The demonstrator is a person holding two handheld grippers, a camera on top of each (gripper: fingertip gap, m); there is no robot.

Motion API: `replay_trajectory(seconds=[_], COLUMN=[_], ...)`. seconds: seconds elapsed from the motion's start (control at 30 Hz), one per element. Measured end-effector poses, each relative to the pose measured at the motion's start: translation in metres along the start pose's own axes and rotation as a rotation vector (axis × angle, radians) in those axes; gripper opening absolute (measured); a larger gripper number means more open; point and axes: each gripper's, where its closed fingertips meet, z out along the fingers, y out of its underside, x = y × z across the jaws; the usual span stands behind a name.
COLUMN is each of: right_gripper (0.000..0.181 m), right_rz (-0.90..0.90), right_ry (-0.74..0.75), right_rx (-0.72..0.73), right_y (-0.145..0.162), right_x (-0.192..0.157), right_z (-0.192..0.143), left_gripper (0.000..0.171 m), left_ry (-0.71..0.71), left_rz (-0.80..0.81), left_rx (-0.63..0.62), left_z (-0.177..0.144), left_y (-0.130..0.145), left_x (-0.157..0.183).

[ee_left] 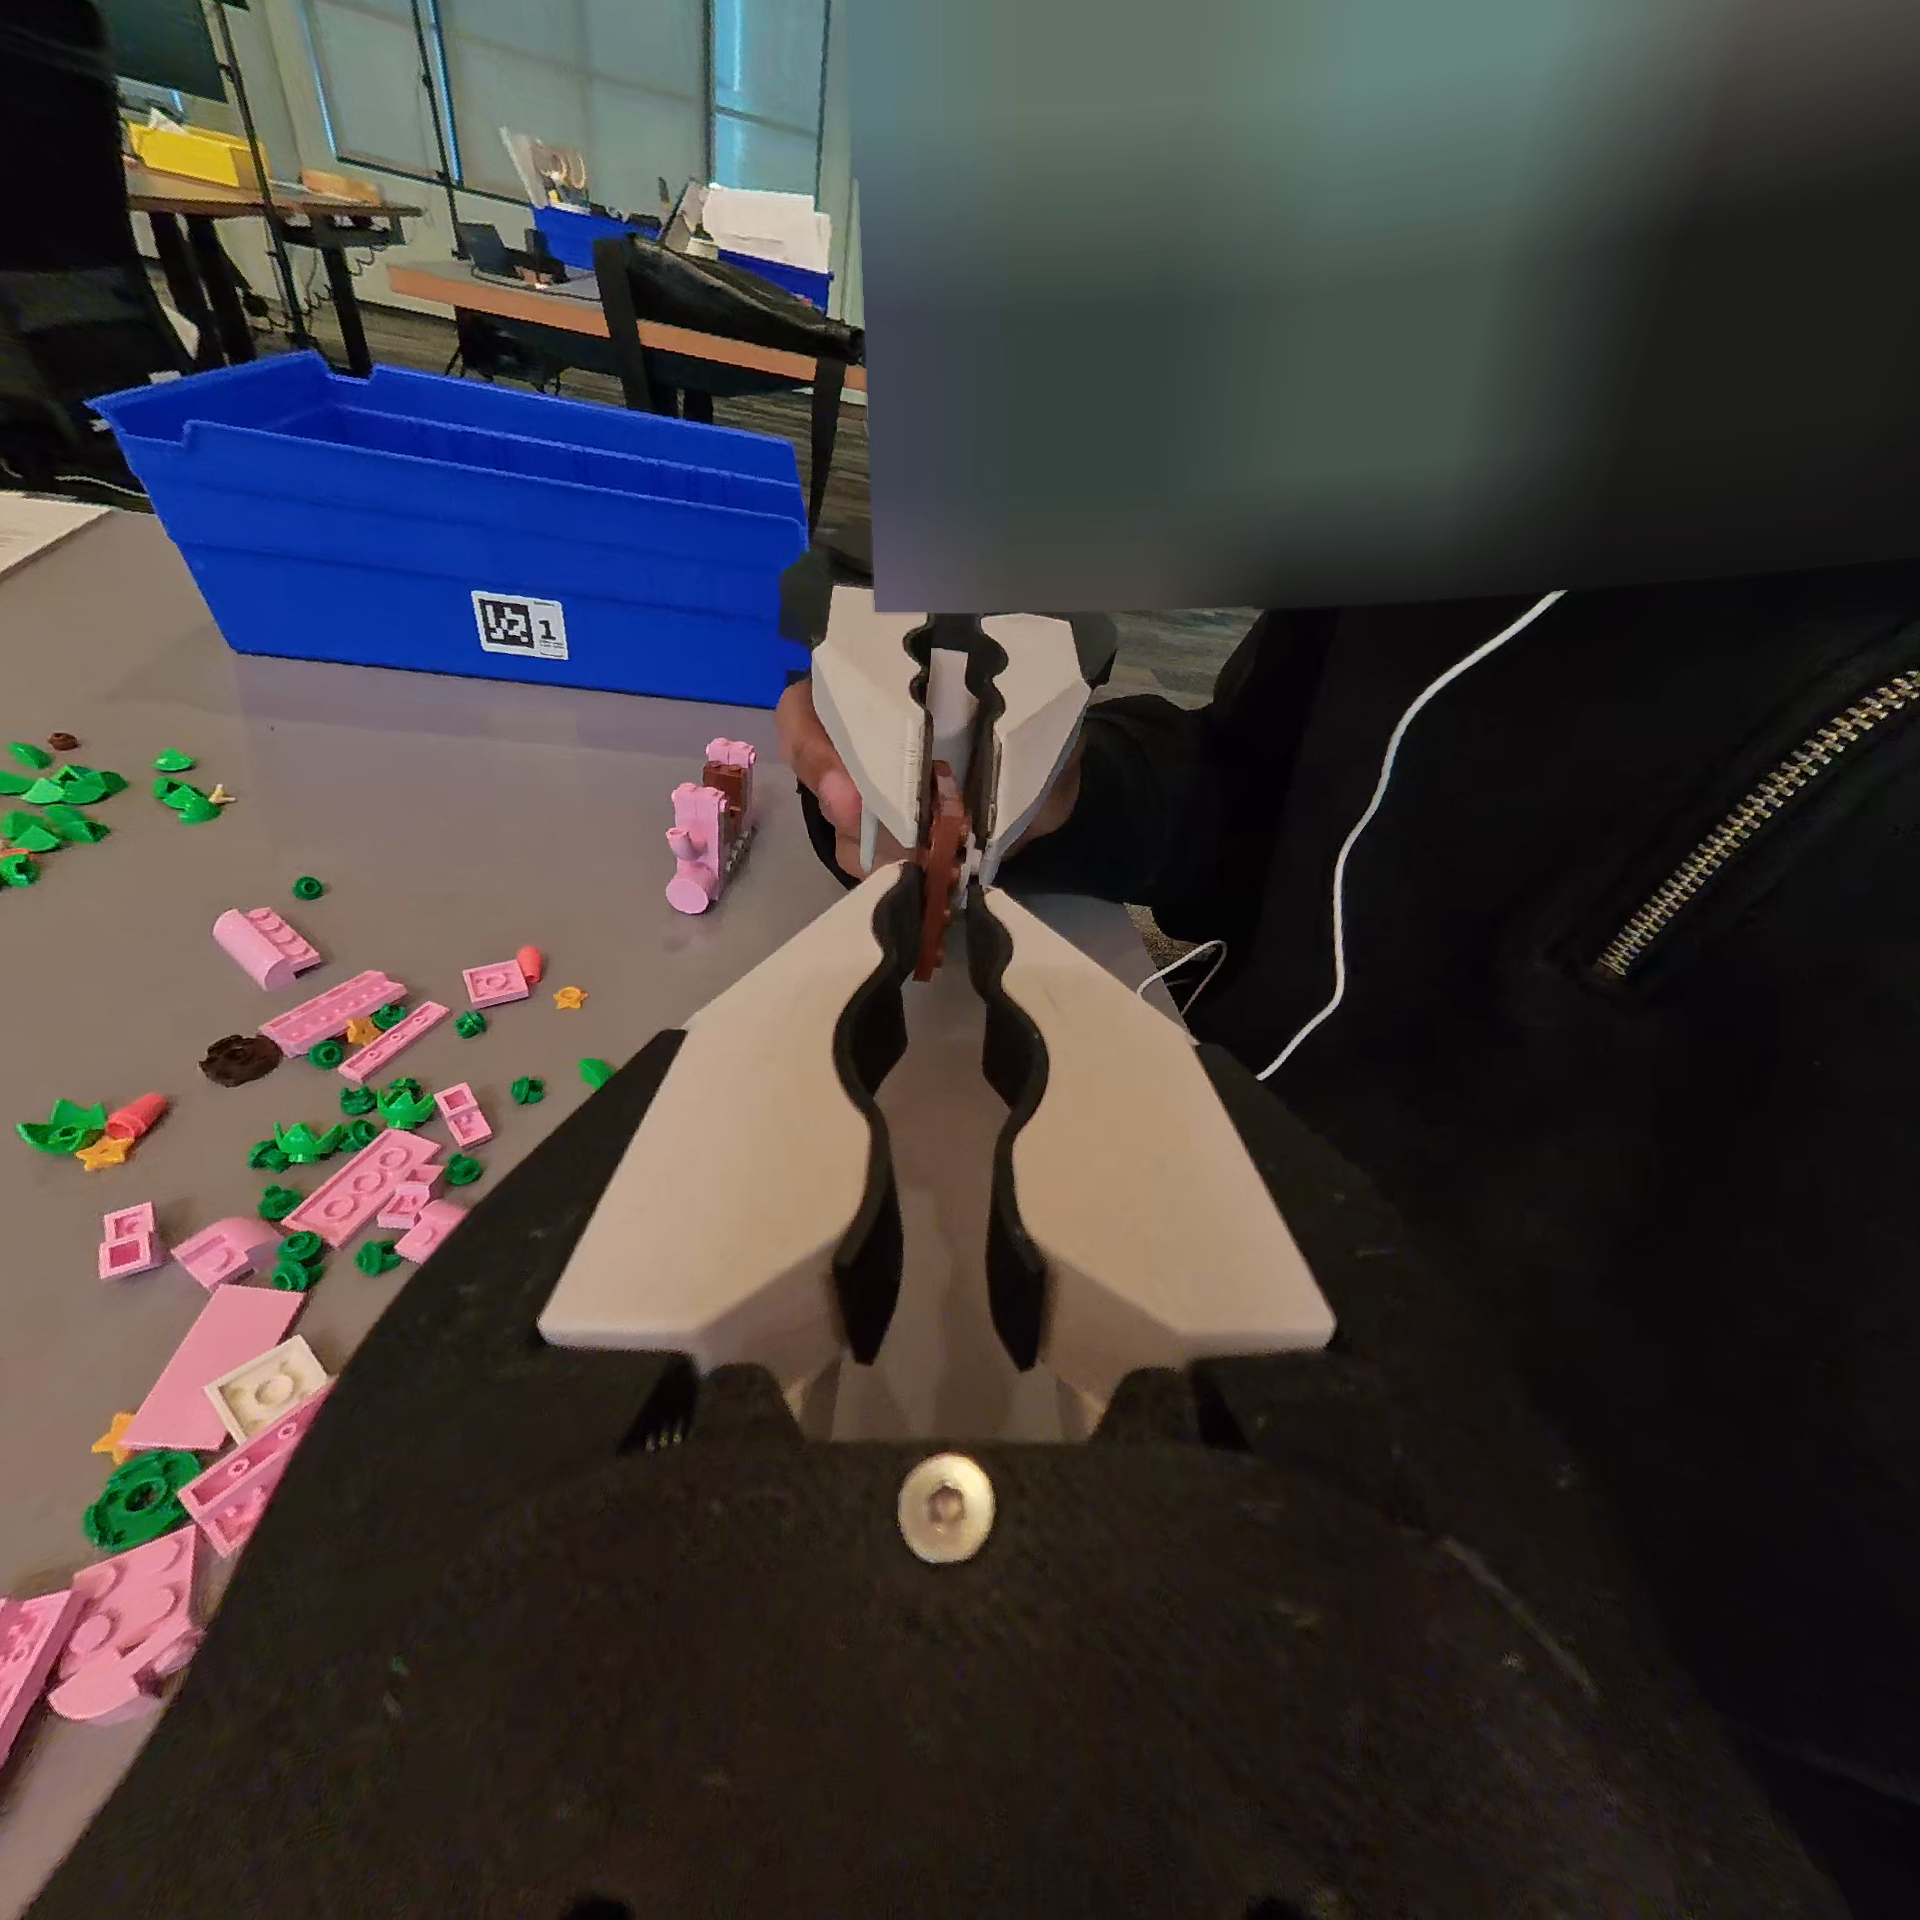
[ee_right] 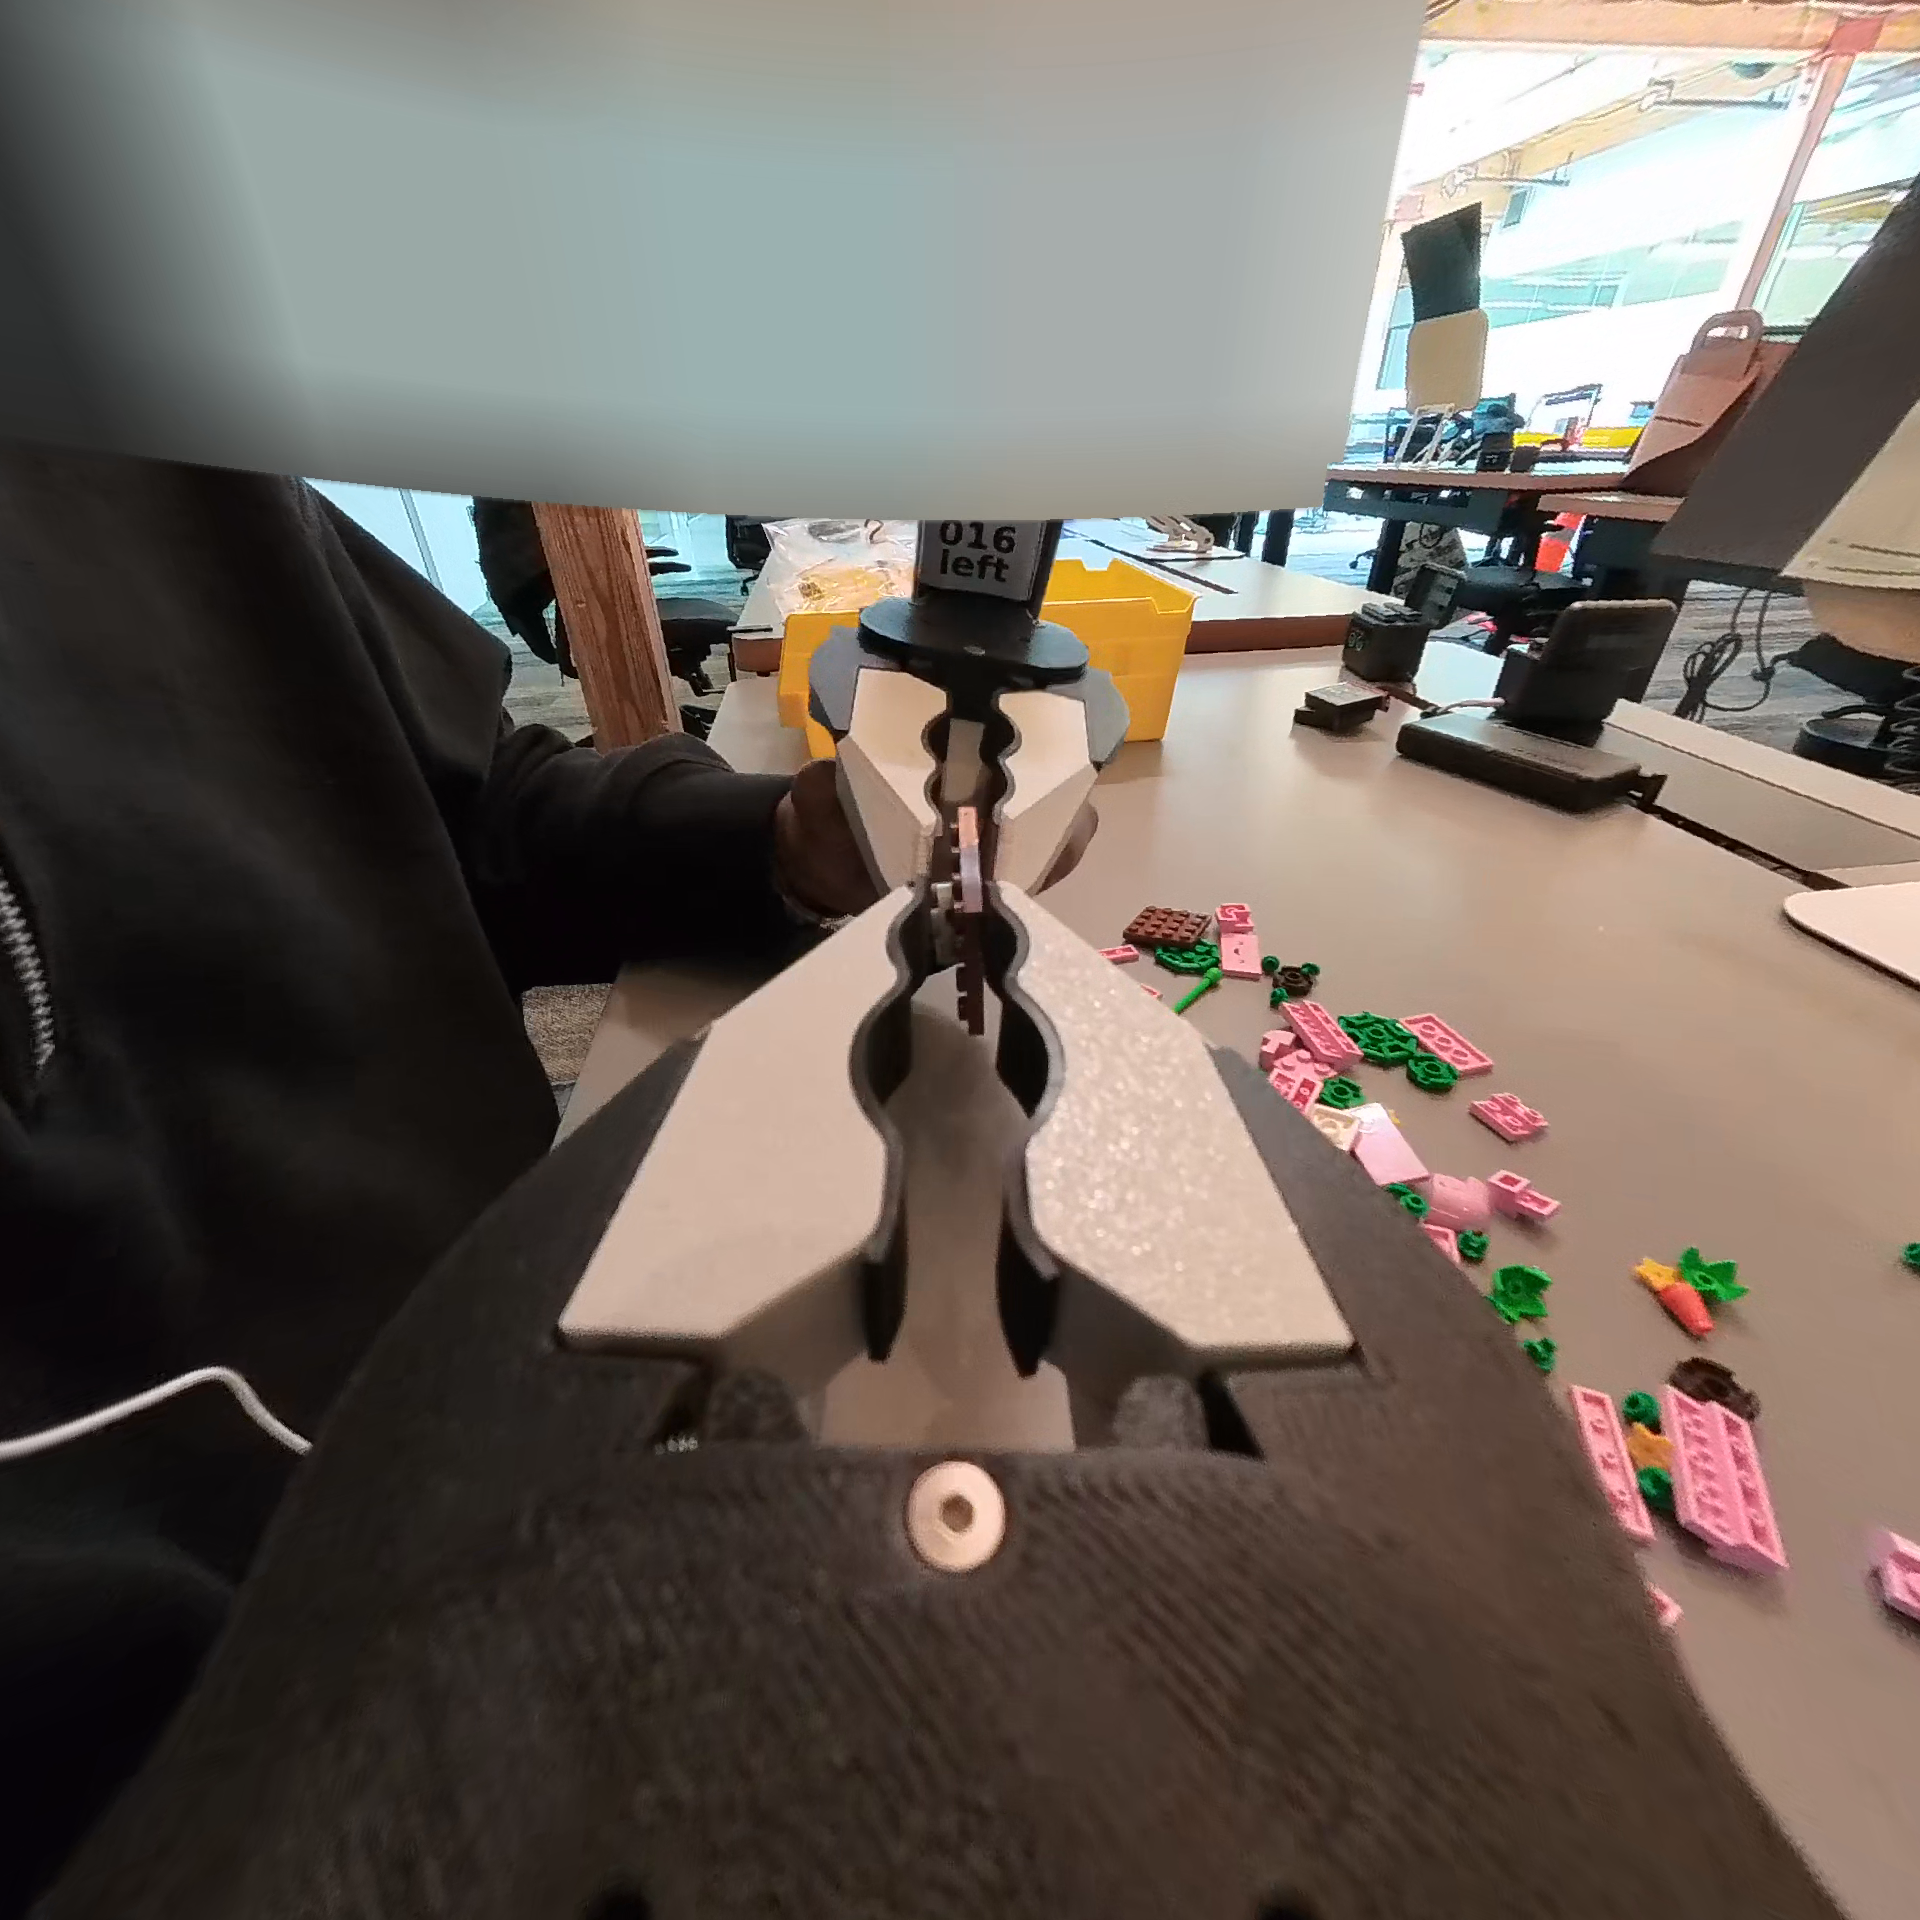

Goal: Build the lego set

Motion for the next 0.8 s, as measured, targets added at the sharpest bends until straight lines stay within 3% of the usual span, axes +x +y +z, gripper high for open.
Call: replay_trajectory(seconds=[0.47, 0.7, 0.8], right_gripper=[0.005, 0.006, 0.010], right_rz=[0.011, 0.106, 0.061], right_ry=[0.011, -0.024, 0.002], right_rx=[-0.050, 0.016, 0.037], right_y=[0.0033, -0.0011, -0.0035], right_x=[0.0012, 0.0047, 0.0059], right_z=[0.0004, -0.0010, -0.0017], left_gripper=[0.005, 0.006, 0.005], left_ry=[-0.004, -0.018, -0.017], left_rz=[-0.044, -0.012, -0.022], left_rx=[-0.007, 0.023, 0.032], left_z=[-0.0001, 0.0005, -0.0008], left_y=[0.0019, -0.0026, -0.0047], left_x=[-0.0034, -0.0033, -0.0029])
